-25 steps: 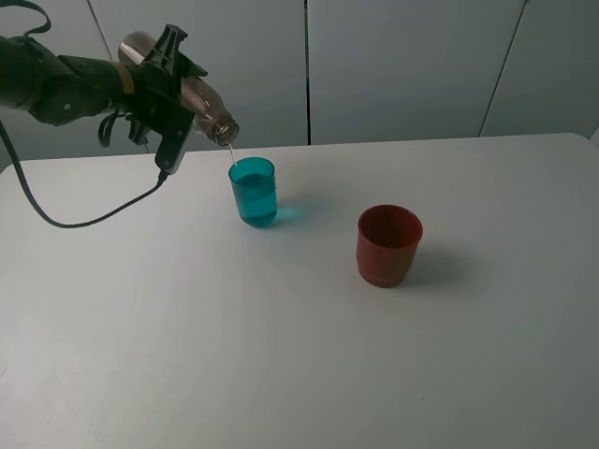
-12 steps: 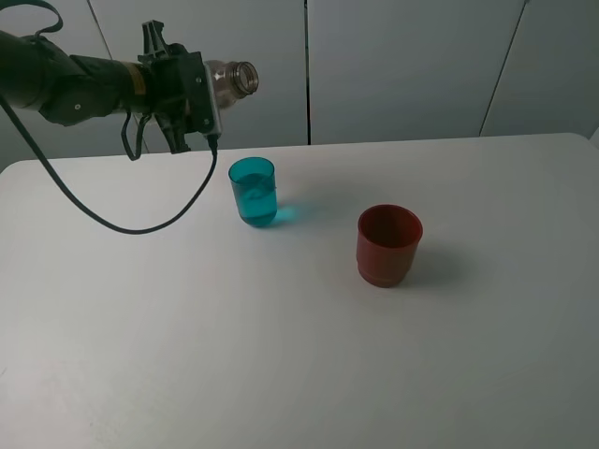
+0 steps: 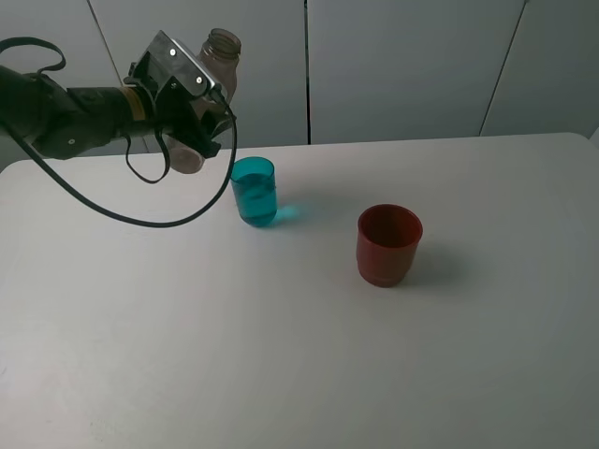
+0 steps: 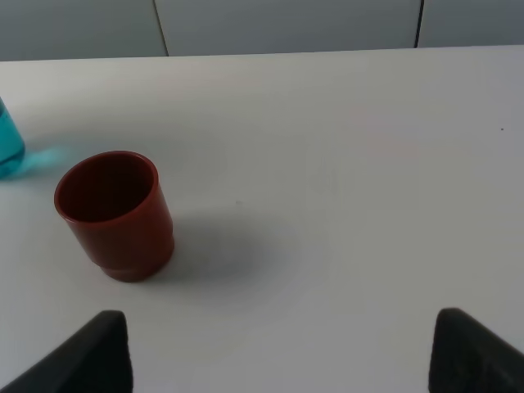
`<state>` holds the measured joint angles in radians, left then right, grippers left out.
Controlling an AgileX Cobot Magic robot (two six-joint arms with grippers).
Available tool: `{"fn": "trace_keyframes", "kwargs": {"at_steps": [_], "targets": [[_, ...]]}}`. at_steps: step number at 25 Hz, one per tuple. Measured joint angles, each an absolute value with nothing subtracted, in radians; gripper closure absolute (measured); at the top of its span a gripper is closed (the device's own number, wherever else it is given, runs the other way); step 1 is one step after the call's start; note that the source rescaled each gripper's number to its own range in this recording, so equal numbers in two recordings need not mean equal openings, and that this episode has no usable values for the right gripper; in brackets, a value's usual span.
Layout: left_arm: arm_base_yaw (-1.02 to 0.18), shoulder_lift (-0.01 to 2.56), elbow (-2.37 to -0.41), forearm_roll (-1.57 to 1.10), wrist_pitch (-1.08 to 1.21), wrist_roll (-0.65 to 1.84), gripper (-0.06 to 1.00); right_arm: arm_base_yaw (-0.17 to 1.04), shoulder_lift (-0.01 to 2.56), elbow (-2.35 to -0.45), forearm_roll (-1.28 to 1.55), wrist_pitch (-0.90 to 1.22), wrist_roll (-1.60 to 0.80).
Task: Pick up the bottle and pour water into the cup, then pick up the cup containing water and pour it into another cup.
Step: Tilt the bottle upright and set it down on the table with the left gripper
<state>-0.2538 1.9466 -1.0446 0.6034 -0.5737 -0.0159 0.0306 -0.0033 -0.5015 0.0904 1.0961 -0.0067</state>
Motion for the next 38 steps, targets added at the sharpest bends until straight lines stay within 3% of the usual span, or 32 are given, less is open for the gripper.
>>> {"fn": "trace_keyframes", "kwargs": {"at_steps": [9,18,38], "targets": [[-0.118,1.947,-0.840,0.584,-0.872,-0.067,0.88,0.031,-0.003,-0.501,0.090,1.096,0.000],[0.060,2.083,-0.814,0.644,-1.172,-0.218,0.88,0.031,-0.003,-0.501,0.090,1.096,-0.007],[0.079,2.208,-0.812,0.707,-1.234,-0.162,0.88,0.031,-0.003,-0.501,0.090,1.096,0.000]]}}
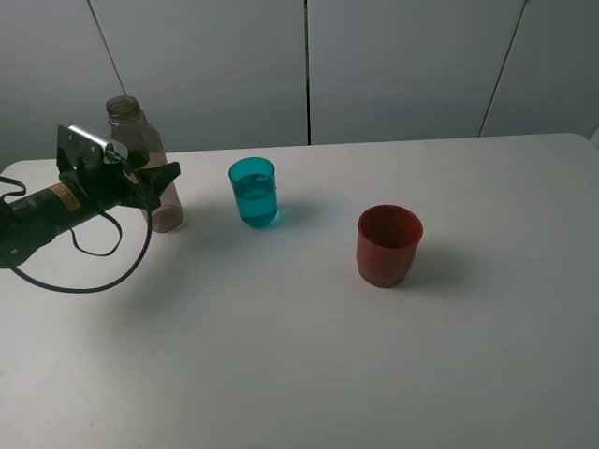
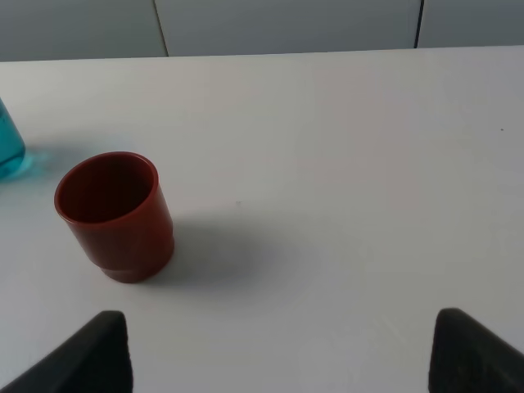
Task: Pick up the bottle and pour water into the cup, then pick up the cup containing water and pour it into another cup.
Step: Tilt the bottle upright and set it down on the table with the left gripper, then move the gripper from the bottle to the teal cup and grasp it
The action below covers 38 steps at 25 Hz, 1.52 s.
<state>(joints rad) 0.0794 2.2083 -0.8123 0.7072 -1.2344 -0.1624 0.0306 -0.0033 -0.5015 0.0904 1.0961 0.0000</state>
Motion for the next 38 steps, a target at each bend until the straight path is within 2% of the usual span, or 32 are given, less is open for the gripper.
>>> {"fn": "trace_keyframes", "kwargs": {"at_steps": [5,7,8,10,12,13,14,28,34,38], "targets": [[0.079,2.206,-0.812,0.720,-1.234,-0.162,0.88,0.031,-0.003,-0.501,0.090,1.096,0.000],[0.079,2.200,-0.812,0.722,-1.225,-0.162,0.81,0.031,-0.003,-0.501,0.090,1.096,0.000],[0.079,2.195,-0.812,0.726,-1.218,-0.162,0.70,0.031,-0.003,-0.501,0.090,1.096,0.000],[0.079,2.184,-0.812,0.727,-1.214,-0.162,0.39,0.031,-0.003,-0.501,0.090,1.096,0.000],[0.079,2.173,-0.812,0.727,-1.211,-0.162,0.15,0.031,-0.003,-0.501,0.090,1.096,0.000],[0.079,2.166,-0.812,0.727,-1.211,-0.162,0.06,0.031,-0.003,-0.501,0.090,1.096,0.000],[0.079,2.159,-0.812,0.727,-1.211,-0.162,0.03,0.031,-0.003,-0.501,0.090,1.096,0.000],[0.079,1.963,-0.810,0.713,-1.200,-0.168,0.00,0.031,-0.003,-0.501,0.090,1.096,0.000],[0.071,1.794,-0.810,0.706,-1.117,-0.241,0.00,0.031,-0.003,-0.501,0.090,1.096,-0.007],[0.008,1.685,-0.810,0.704,-0.982,-0.321,0.00,0.031,-0.003,-0.501,0.090,1.096,0.000]]}}
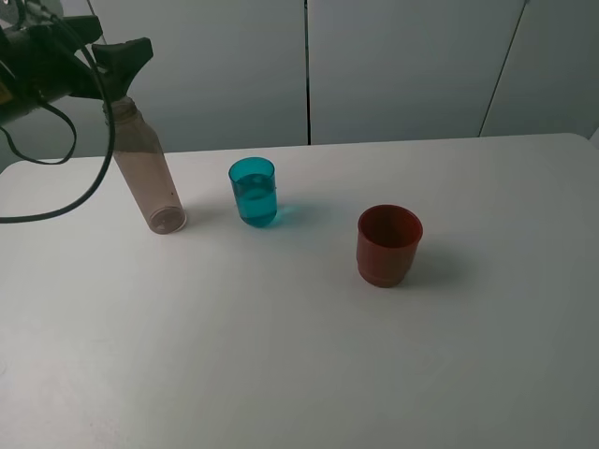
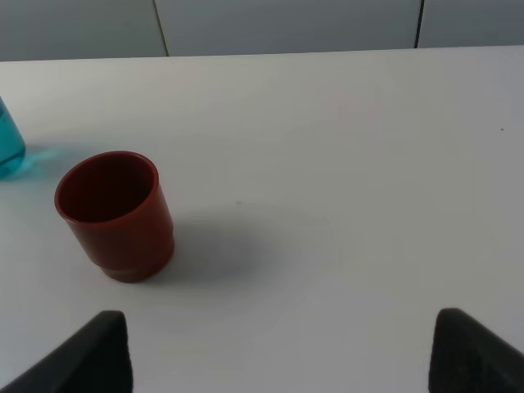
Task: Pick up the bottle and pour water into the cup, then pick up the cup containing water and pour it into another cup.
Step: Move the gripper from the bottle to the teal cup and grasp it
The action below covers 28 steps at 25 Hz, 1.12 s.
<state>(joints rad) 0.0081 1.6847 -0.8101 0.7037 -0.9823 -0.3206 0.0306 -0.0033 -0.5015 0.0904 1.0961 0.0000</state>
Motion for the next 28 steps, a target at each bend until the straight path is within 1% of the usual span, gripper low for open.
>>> {"fn": "trace_keyframes", "kwargs": {"at_steps": [5,9,12,18,24,26,28], "targets": [[-0.152,1.605,-0.810,0.704,-0.812,-0.414,0.00,0.031,-0.003,-0.501,0.090,1.096,0.000],[-0.287,1.598,-0.810,0.694,-0.719,-0.427,0.00,0.031,-0.003,-0.501,0.090,1.096,0.000],[-0.355,1.608,-0.810,0.644,-0.685,-0.431,0.00,0.031,-0.003,-0.501,0.090,1.096,0.000],[-0.430,1.700,-0.810,0.478,-0.602,-0.416,0.00,0.031,-0.003,-0.501,0.090,1.096,0.000],[-0.466,1.817,-0.810,0.319,-0.499,-0.278,0.00,0.031,-0.003,-0.501,0.090,1.096,0.000],[-0.466,1.835,-0.789,0.295,-0.518,-0.258,0.00,0.031,-0.003,-0.501,0.090,1.096,0.000],[-0.466,1.848,-0.751,0.286,-0.589,-0.232,0.00,0.031,-0.003,-0.501,0.090,1.096,0.000]]}}
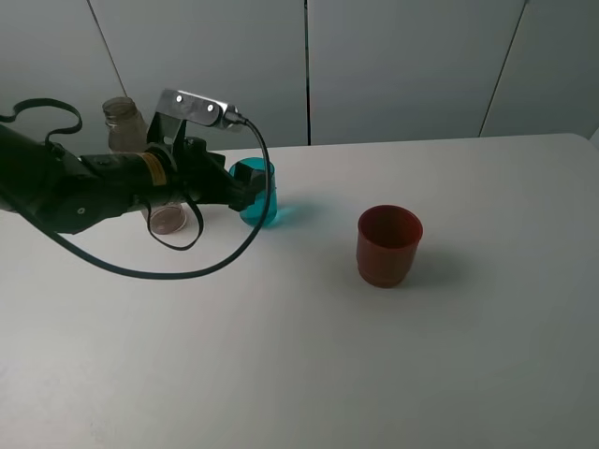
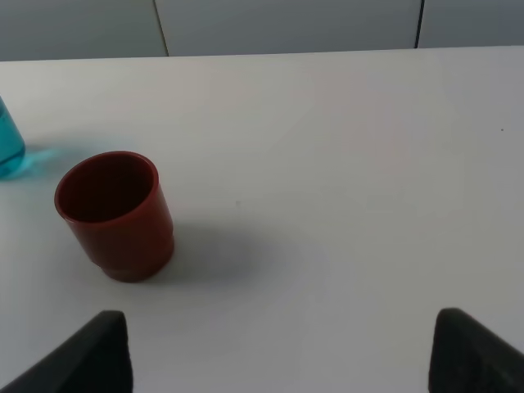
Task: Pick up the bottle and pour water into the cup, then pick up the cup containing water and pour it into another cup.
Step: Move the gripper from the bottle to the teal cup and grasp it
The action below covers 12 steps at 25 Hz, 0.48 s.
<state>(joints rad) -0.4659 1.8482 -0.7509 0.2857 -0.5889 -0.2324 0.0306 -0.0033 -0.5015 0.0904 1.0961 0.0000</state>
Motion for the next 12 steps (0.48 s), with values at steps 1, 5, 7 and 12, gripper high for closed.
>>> {"fn": "trace_keyframes", "kwargs": {"at_steps": [1,5,7,12], "targets": [[-0.467,1.852,-0.728,0.283,-0.634,-0.207,0.00,0.031,-0.003,-0.501,0.090,1.096,-0.007],[-0.468,1.878,-0.679,0.230,-0.708,-0.060,0.00,0.031,-0.003,-0.501,0.090,1.096,0.000],[-0.468,1.904,-0.674,0.196,-0.734,-0.019,0.00,0.031,-0.003,-0.501,0.090,1.096,0.000],[-0.468,1.999,-0.674,0.179,-0.859,0.000,0.00,0.031,-0.003,-0.501,0.090,1.096,0.000]]}}
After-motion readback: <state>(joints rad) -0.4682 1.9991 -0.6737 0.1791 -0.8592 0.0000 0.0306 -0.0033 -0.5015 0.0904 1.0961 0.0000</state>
